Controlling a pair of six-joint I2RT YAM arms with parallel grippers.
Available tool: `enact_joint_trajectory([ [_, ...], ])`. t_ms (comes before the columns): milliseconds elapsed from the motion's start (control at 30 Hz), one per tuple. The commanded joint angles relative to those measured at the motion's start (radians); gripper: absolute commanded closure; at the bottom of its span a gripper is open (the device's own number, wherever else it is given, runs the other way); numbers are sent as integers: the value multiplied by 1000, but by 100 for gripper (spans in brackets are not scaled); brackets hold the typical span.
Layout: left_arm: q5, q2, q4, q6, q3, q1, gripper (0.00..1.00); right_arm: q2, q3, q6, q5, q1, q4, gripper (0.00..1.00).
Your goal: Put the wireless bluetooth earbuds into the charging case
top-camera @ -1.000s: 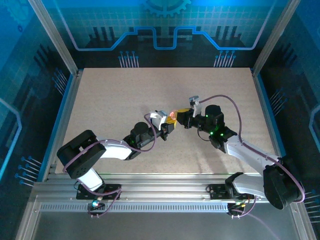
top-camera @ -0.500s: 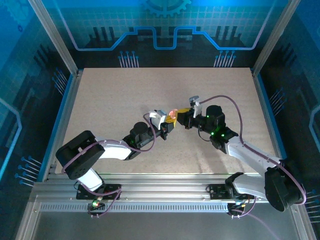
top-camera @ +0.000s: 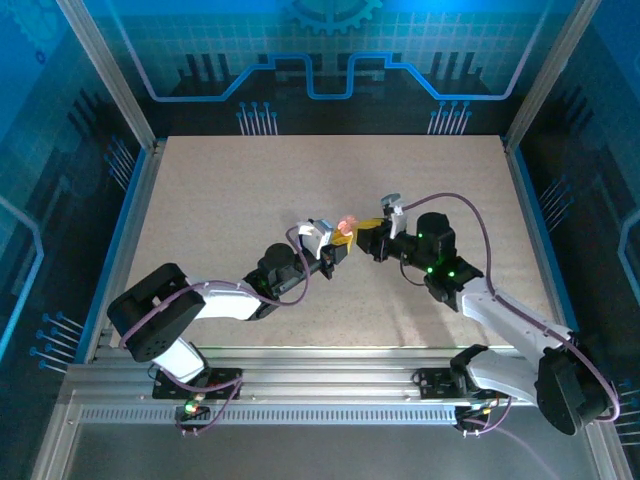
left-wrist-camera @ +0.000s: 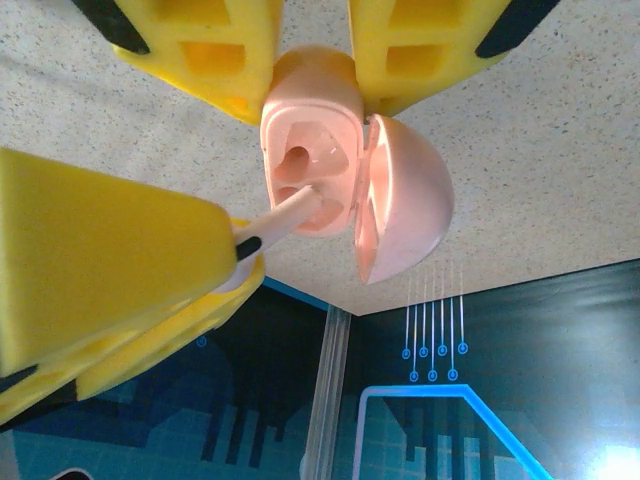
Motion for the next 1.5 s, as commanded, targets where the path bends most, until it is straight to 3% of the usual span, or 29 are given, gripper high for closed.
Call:
enact_joint_trajectory([
  [0, -12, -25, 10, 55, -8, -7, 88, -35, 44, -31, -19, 12, -50, 76],
  [467, -35, -8, -27, 253, -34, -9, 88, -49, 182, -109, -137, -1, -349, 75],
  [867, -25, -15, -26, 298, -40, -19, 88, 14, 207, -117, -174, -12, -379, 75],
  [1467, -33, -37, -30, 320, -38, -29, 88, 45, 214, -155, -136, -30, -451, 76],
])
